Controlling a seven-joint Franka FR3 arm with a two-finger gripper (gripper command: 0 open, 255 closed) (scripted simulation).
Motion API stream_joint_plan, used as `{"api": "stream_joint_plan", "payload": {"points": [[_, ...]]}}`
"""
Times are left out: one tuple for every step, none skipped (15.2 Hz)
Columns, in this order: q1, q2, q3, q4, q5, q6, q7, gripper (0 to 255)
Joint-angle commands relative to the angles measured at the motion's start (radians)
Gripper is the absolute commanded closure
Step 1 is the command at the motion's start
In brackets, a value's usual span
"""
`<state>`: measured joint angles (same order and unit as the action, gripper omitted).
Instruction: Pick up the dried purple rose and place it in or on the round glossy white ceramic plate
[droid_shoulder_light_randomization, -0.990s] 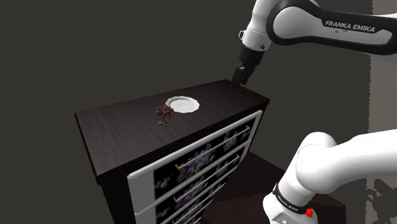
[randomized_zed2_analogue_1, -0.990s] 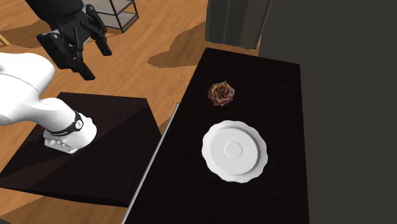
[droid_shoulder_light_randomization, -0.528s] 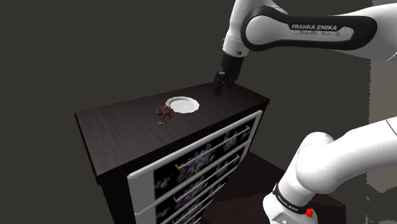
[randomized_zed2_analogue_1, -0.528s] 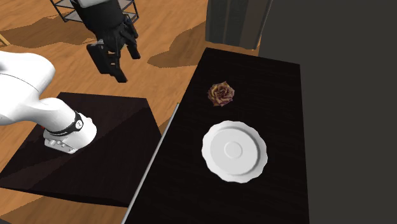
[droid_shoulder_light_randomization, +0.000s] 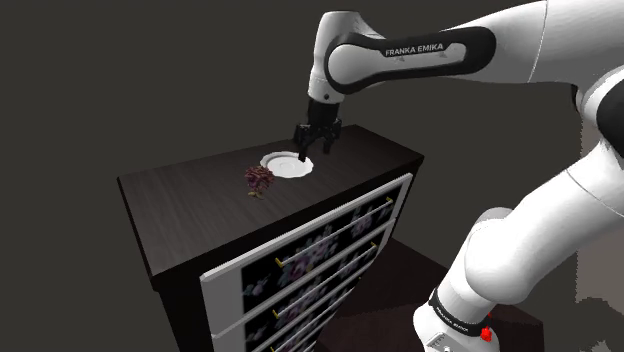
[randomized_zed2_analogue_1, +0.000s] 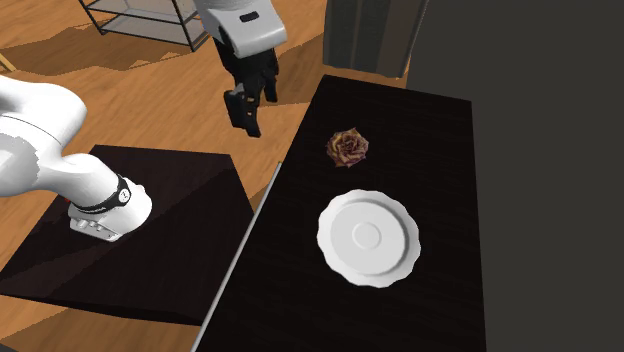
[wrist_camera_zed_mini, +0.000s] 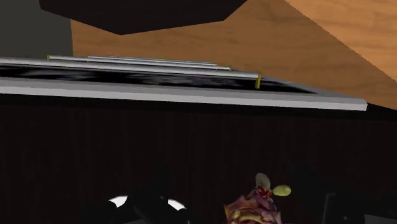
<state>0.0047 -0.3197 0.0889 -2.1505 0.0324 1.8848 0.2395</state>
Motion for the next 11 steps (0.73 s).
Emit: {"api": "stream_joint_plan", "payload": {"points": [[0.001,0.077,0.01,0.049,0.015,0.018,0.041,0],[0.001,0.115,0.014,0.073,0.021,0.028,0.06,0],[0.002,0.154,0.018,0.099,0.027,0.037,0.078,0],[0.003,0.193,0.021,0.125,0.033,0.045,0.096,0],[0.004,0.233,0.024,0.153,0.038,0.053,0.114,0],[0.005,0.272,0.026,0.182,0.044,0.059,0.131,0],[0.006,0.312,0.028,0.213,0.049,0.064,0.148,0],[0.008,0.352,0.03,0.245,0.054,0.069,0.165,0],[0.01,0.392,0.031,0.278,0.059,0.072,0.181,0],[0.011,0.432,0.032,0.313,0.064,0.075,0.197,0],[0.013,0.472,0.032,0.349,0.069,0.076,0.213,0]]}}
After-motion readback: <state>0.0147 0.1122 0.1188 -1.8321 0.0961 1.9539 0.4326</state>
